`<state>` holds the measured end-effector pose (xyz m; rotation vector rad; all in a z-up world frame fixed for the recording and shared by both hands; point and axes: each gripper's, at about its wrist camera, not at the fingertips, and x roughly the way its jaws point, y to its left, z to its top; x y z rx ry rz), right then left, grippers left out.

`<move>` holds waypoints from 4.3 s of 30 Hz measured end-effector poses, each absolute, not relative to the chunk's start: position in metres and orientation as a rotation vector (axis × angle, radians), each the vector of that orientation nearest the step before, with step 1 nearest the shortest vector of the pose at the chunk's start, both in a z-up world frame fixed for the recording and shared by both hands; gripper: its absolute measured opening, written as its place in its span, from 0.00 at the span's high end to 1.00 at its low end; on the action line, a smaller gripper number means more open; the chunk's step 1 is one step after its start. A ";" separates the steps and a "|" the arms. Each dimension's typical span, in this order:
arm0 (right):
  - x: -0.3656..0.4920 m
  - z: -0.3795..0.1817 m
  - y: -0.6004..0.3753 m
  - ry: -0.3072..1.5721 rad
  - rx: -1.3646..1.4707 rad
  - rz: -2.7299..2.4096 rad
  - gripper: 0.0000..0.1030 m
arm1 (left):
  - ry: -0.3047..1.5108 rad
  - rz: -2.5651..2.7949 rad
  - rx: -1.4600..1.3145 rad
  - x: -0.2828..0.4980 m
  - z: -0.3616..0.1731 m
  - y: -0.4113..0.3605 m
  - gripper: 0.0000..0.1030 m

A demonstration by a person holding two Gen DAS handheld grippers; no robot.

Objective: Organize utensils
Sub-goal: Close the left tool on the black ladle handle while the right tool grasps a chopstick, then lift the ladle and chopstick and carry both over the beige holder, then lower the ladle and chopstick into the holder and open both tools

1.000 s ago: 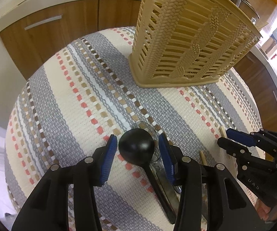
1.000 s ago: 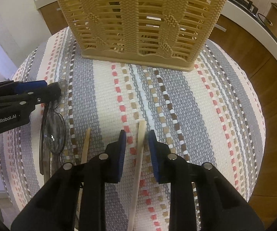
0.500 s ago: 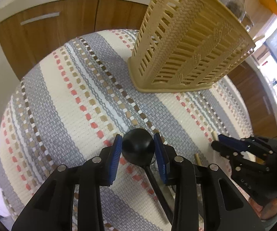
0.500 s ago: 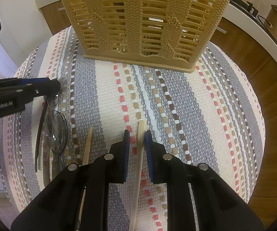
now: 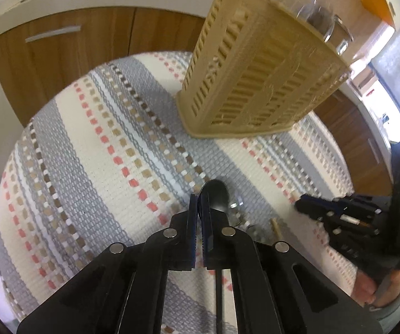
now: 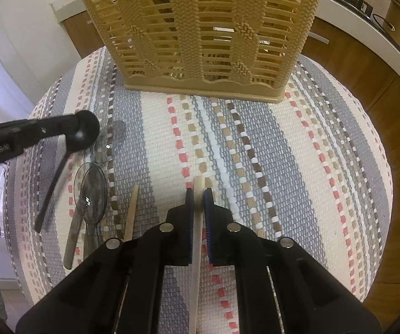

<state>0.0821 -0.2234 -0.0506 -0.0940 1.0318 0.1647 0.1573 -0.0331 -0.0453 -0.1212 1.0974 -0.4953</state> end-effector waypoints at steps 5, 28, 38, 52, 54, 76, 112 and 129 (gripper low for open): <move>0.085 -0.049 -0.224 1.030 -0.084 0.165 0.94 | 1.082 -0.508 -0.157 0.156 -0.045 -0.028 1.00; 0.013 0.049 -0.238 0.579 -0.034 0.192 0.94 | 0.433 -0.515 -0.089 0.048 0.072 -0.014 1.00; 0.005 0.110 -0.232 0.292 -0.051 0.134 0.95 | 0.193 -0.421 -0.064 0.048 0.114 -0.035 1.00; 0.055 0.152 -0.236 0.335 -0.003 0.222 0.82 | 0.039 -0.393 -0.121 0.082 0.159 -0.041 1.00; 0.064 0.127 -0.242 0.376 0.004 0.198 0.73 | 0.065 -0.396 -0.127 0.088 0.150 -0.039 1.00; 0.114 0.037 -0.183 0.627 -0.174 0.096 0.95 | 0.132 -0.357 -0.159 0.092 0.123 0.008 1.00; 0.105 0.139 -0.235 0.172 0.061 0.119 0.96 | -0.032 -0.313 -0.177 0.131 0.108 -0.063 0.99; 0.122 0.114 -0.234 0.212 0.047 0.106 0.96 | -0.037 -0.276 -0.093 0.136 0.111 -0.067 0.99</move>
